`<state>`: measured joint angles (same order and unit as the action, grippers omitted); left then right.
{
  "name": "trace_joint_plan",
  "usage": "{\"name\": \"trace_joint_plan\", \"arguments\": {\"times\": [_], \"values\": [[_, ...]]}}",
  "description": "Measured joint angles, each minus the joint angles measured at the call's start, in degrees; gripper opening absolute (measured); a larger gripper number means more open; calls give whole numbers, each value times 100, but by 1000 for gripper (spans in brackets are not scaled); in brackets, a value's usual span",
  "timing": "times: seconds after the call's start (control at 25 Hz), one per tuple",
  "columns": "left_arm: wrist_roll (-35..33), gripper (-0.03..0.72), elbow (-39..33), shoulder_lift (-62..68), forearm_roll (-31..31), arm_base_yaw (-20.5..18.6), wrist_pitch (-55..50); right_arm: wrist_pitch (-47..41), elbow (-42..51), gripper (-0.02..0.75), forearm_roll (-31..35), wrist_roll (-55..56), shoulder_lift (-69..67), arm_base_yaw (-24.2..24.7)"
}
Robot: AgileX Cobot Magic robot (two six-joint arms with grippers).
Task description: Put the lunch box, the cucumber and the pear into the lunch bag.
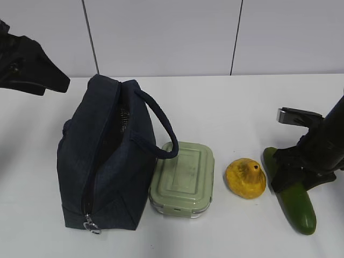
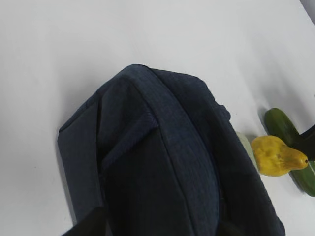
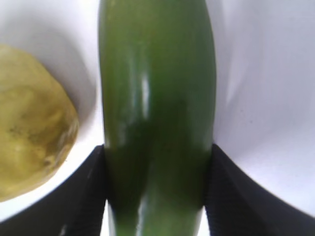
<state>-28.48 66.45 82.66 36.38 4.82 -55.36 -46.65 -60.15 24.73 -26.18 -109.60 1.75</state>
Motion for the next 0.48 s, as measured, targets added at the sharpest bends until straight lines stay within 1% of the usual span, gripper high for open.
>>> {"name": "trace_joint_plan", "arguments": {"times": [0.24, 0.48], "values": [[0, 400, 0, 18, 0, 151, -13, 0, 0, 392, 12, -26, 0, 0], [14, 400, 5, 175, -14, 477, -274, 164, 0, 391, 12, -39, 397, 0]]}}
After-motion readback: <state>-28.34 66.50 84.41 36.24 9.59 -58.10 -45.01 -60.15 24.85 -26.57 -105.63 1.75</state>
